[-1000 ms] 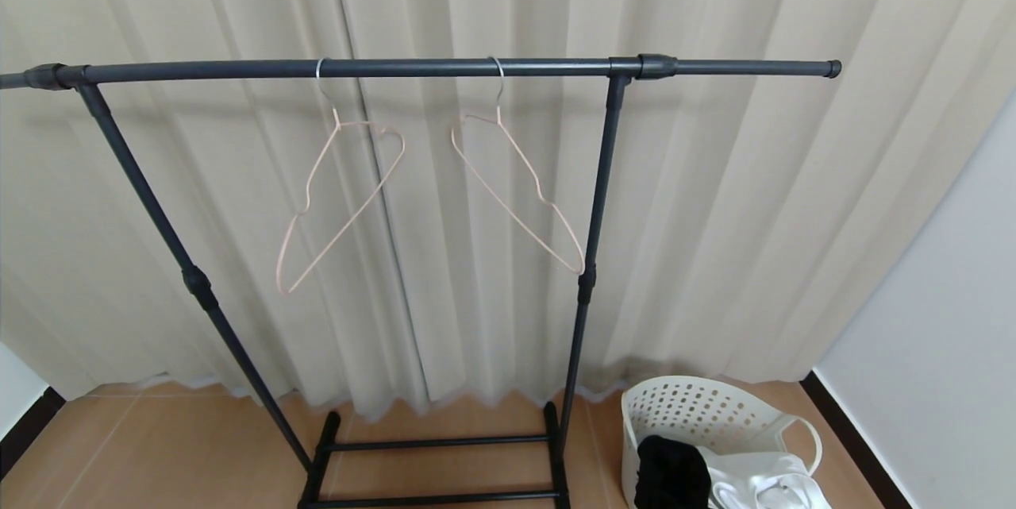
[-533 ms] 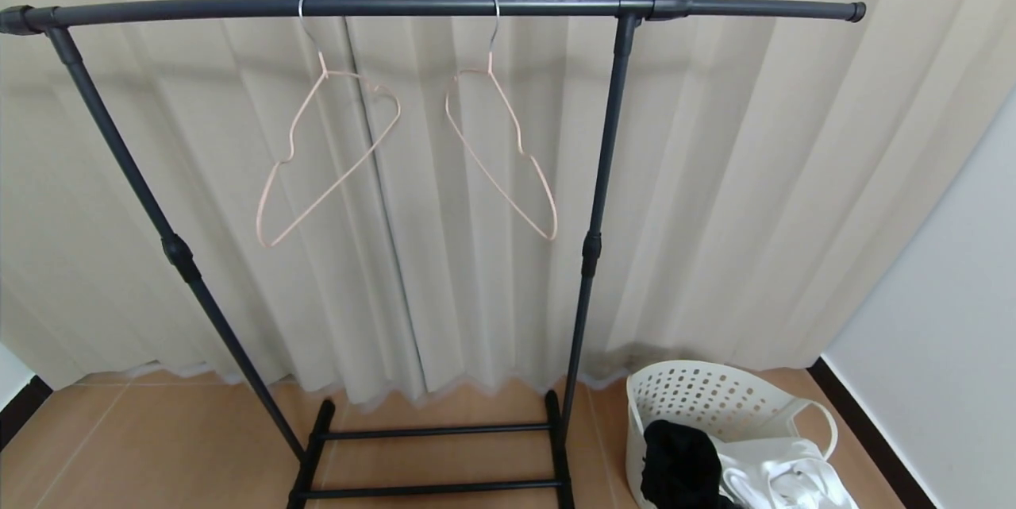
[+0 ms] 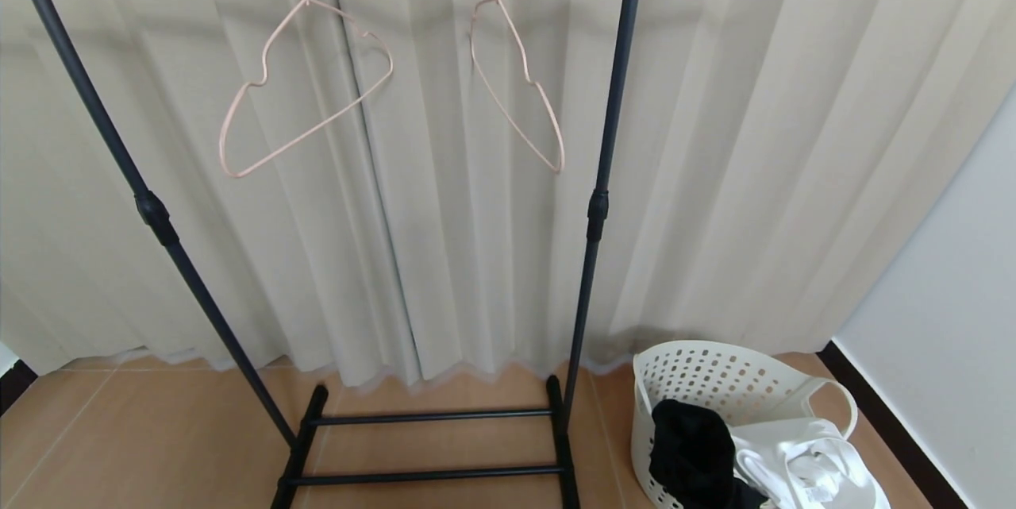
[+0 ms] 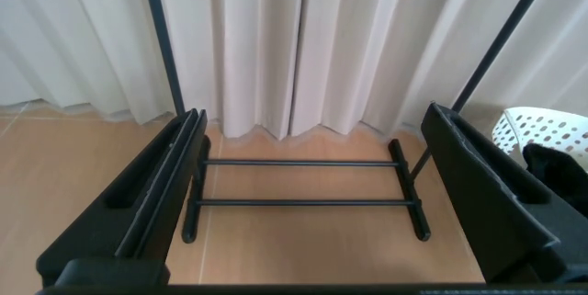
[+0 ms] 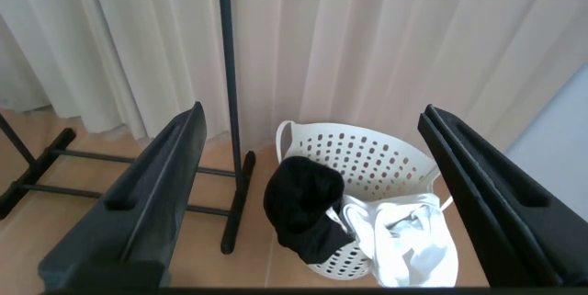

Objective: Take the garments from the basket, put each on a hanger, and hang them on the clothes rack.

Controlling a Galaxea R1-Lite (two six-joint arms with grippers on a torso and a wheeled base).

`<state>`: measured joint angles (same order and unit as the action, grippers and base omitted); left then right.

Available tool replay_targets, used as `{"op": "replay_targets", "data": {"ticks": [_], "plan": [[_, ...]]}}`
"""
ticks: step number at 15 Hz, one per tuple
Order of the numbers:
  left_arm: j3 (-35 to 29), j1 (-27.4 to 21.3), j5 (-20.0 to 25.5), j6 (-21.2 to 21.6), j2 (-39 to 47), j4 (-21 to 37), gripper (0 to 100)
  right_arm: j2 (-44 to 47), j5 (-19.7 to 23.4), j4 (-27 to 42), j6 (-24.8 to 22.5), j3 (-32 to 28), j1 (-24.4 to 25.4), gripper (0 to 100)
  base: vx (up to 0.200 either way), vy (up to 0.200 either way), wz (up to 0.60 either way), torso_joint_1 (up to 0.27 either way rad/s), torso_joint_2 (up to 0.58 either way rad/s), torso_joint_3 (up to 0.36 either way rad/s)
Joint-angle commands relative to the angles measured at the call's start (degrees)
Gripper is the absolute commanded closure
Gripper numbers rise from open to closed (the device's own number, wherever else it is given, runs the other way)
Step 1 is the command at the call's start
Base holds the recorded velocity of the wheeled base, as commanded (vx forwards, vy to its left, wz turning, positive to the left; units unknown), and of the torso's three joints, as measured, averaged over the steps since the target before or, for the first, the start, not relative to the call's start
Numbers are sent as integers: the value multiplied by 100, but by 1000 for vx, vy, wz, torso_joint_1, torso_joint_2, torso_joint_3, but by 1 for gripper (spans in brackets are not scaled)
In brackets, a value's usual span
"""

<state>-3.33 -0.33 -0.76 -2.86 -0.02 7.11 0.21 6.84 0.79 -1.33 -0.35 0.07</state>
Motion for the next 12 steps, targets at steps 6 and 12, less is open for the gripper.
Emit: {"op": "replay_targets", "data": {"ticks": [6, 12], "plan": [[-1, -2, -4, -4, 2, 1, 0, 6, 2, 0, -8, 0, 10, 0, 0, 0, 0, -72, 457, 378], [-1, -2, -4, -12, 2, 1, 0, 6, 2, 0, -8, 0, 1, 0, 0, 0, -100, -7, 350, 343]]}}
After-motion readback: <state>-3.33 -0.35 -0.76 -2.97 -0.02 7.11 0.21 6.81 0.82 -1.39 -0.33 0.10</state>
